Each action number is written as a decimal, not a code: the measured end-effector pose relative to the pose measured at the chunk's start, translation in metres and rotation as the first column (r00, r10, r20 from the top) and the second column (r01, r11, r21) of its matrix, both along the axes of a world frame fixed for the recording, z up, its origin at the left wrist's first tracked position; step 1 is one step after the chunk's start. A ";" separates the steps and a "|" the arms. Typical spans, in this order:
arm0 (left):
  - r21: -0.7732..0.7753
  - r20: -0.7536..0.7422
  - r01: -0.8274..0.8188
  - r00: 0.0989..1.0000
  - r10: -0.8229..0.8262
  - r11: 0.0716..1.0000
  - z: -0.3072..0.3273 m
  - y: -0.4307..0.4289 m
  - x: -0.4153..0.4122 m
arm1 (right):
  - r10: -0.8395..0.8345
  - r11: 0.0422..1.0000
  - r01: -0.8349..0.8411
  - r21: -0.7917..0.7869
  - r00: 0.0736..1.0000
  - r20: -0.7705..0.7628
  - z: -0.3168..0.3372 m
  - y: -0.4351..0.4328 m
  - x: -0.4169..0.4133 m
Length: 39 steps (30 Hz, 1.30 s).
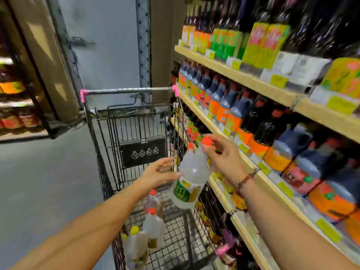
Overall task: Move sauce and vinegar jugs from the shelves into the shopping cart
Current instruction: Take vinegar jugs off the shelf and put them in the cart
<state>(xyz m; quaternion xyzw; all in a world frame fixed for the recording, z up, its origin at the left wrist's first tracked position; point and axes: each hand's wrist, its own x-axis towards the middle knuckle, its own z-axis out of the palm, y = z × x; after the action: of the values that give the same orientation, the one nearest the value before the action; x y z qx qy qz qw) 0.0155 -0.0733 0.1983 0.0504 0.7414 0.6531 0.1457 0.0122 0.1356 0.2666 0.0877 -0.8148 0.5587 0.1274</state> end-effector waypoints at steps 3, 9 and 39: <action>0.090 -0.043 0.112 0.993 -0.109 0.990 0.039 0.020 -0.019 | 0.003 0.999 -0.006 -0.037 0.997 -0.080 0.045 0.013 -0.007; 0.294 -0.080 0.368 0.929 -0.361 0.882 0.080 0.060 -0.034 | 0.027 0.983 -0.041 -0.179 0.996 -0.081 0.108 0.032 -0.008; 0.472 0.095 0.673 0.603 -0.792 0.569 0.038 0.288 0.098 | -0.714 0.539 0.767 -0.348 0.635 0.295 -0.006 0.121 0.264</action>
<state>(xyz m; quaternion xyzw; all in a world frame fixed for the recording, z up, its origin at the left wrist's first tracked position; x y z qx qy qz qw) 0.1136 0.2150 0.2367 0.2861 0.4746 0.6639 0.5021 0.2764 0.2568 0.2607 -0.3297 -0.6307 0.6254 0.3201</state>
